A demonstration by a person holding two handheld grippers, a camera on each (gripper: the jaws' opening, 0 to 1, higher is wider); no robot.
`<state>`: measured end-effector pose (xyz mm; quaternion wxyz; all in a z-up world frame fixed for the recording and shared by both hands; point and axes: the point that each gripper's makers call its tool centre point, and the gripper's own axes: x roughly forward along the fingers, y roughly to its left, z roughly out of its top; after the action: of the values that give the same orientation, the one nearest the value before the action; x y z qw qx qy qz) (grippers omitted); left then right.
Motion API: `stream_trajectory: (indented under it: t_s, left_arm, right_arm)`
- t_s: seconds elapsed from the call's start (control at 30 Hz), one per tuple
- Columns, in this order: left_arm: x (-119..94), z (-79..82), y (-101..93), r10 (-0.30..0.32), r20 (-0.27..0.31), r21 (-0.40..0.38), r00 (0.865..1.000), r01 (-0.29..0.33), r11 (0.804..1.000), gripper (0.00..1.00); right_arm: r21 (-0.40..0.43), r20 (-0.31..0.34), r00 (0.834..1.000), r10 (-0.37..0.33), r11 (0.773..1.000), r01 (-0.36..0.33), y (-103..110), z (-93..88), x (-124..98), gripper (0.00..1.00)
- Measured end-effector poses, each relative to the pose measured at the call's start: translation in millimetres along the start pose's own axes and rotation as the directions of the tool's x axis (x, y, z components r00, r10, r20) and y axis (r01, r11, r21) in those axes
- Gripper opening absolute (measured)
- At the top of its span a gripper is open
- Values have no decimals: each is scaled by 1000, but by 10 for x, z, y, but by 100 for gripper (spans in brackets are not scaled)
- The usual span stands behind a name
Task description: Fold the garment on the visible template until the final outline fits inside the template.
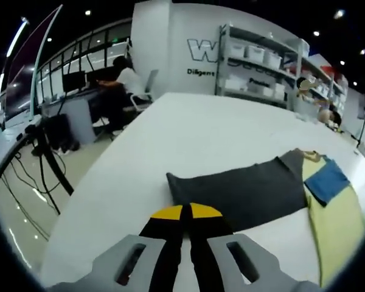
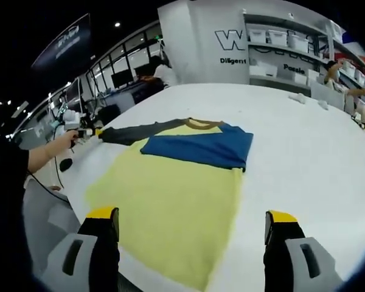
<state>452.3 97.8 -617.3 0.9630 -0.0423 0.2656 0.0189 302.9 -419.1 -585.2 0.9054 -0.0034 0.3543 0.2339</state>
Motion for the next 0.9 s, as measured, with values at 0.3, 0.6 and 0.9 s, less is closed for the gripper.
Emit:
stream_trajectory:
  t_s: [0.3, 0.6, 0.9]
  left_arm:
    - [-43, 251, -293, -70, 59, 20, 996, 69, 997, 1]
    - [-63, 450, -684, -176, 79, 48, 981, 172, 984, 1]
    - [-152, 663, -1127, -309, 117, 101, 944, 298, 949, 1]
  right_arm:
    - [10, 8, 1000, 11, 1000, -11, 35, -11, -28, 99]
    - [8, 20, 1000, 7, 1000, -7, 52, 8, -53, 98]
    - [-7, 28, 1000, 4, 1000, -4, 67, 2, -74, 97]
